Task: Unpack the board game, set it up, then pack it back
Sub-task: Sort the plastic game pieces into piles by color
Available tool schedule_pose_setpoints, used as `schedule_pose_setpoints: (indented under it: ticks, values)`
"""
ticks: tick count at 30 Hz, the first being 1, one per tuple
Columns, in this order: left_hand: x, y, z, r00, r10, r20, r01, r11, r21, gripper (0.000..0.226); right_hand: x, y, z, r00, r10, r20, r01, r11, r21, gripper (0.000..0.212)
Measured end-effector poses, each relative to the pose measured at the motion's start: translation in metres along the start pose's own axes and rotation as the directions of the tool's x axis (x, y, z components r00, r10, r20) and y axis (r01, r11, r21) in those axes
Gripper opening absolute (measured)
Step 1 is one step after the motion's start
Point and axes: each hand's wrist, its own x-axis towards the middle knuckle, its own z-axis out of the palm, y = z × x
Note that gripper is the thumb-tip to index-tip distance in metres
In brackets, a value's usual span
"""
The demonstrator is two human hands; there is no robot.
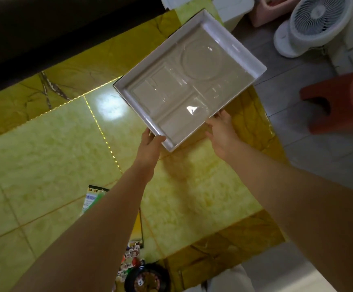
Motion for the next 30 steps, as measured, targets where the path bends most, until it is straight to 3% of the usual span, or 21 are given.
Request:
schedule_pose_setpoints:
  ticks: [4,8,12,18,20,22,24,26,30]
  values:
    - [0.000,0.003,0.012,0.996,0.016,0.089,-0.020,0.998,0.052,0.049,0.009,-0.001,-0.009,0.998,-0.055,0.039,0.061,0.980,-0.191,0.065]
    - [-0.012,-0.018,0.012,0.995,0.094,0.022,-0.097,0.976,0.196,0.037,-0.011,0.020,-0.007,0.994,-0.084,-0.074,0.046,0.908,-0.416,0.051]
    - [-0.031,-0.057,-0.013,0.978,0.181,-0.107,-0.107,0.867,0.487,0.024,-0.046,0.053,-0.007,0.994,0.031,0.101,0.039,0.783,-0.621,0.032]
    - [-0.086,-0.109,-0.049,0.924,0.237,-0.299,-0.036,0.833,0.552,0.026,-0.101,0.104,-0.004,0.895,0.182,0.407,0.292,0.450,-0.844,0.039]
    - [-0.102,-0.127,-0.057,0.911,0.264,-0.317,-0.045,0.827,0.560,0.026,-0.115,0.125,-0.008,0.865,0.259,0.430,0.368,0.258,-0.894,0.045]
    - [-0.118,-0.145,-0.067,0.892,0.278,-0.356,-0.035,0.827,0.560,0.025,-0.127,0.144,-0.013,0.857,0.334,0.392,0.367,0.136,-0.920,0.049]
    - [-0.131,-0.161,-0.078,0.864,0.286,-0.414,-0.018,0.840,0.543,0.024,-0.138,0.158,-0.014,0.855,0.365,0.369,0.352,0.115,-0.929,0.050]
    - [-0.139,-0.175,-0.094,0.832,0.301,-0.466,-0.019,0.855,0.518,0.023,-0.146,0.167,-0.005,0.874,0.304,0.378,0.349,0.148,-0.925,0.046]
    - [-0.144,-0.193,-0.129,0.769,0.268,-0.580,0.024,0.895,0.445,0.021,-0.162,0.177,0.035,0.906,0.221,0.360,0.224,0.472,-0.853,0.030]
